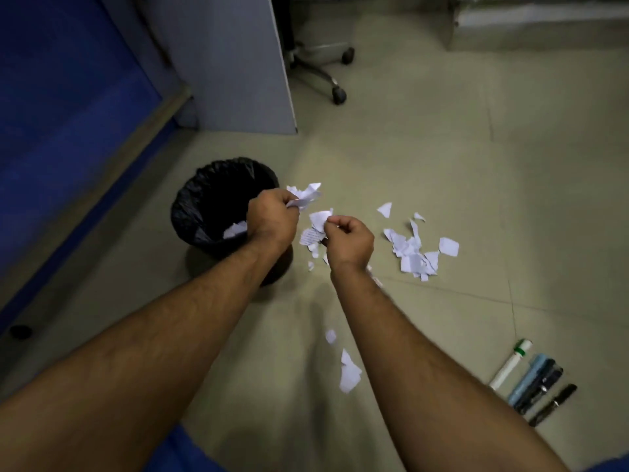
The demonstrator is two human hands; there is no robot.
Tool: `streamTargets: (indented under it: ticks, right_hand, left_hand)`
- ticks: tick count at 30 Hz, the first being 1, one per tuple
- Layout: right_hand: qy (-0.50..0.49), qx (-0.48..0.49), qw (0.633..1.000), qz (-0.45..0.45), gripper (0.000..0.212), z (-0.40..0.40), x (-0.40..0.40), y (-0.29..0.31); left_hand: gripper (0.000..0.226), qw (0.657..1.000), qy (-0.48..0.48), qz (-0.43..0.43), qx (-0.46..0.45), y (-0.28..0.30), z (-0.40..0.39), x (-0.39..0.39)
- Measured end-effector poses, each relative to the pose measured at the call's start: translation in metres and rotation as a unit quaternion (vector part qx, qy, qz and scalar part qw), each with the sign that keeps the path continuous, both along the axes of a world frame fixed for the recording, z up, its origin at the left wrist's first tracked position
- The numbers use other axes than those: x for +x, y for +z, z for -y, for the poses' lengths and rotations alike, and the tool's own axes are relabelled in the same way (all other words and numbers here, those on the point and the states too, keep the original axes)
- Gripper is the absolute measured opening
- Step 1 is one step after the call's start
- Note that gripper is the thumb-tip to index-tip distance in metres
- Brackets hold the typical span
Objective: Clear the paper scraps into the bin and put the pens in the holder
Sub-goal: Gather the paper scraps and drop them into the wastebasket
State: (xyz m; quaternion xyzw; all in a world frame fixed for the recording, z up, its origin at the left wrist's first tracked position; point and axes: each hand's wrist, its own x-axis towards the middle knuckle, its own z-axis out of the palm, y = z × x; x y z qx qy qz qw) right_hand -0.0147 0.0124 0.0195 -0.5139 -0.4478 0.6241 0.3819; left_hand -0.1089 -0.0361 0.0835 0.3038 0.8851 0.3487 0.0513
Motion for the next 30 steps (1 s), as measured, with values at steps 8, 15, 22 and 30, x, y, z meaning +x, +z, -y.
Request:
streamTargets:
  ticks: [8,15,22,30]
  right_hand:
    - [0.123,0.144,0.979,0.081,0.01,0.021,-0.107,0.059]
    - [0.319,0.346,0.83,0.3,0.019,0.026,-0.144,0.053]
    - [0.305,0.321,0.835,0.326,0.032,0.019,-0.136,0.057]
    - [0.137,0.201,0.946,0.213,0.021,-0.003,-0.084,0.052]
  left_hand:
    - [0.012,0.992,0.122,-0.017,-0.032,0.032,0.043,-0.104]
    - [0.016,0.991,0.103,0.048,-0.073,-0.01,0.056,-0.136]
    - [0.04,0.993,0.023,0.026,-0.111,-0.002,0.053,-0.127]
    - [0.026,0.996,-0.044,0.072,-0.024,0.006,0.018,-0.075]
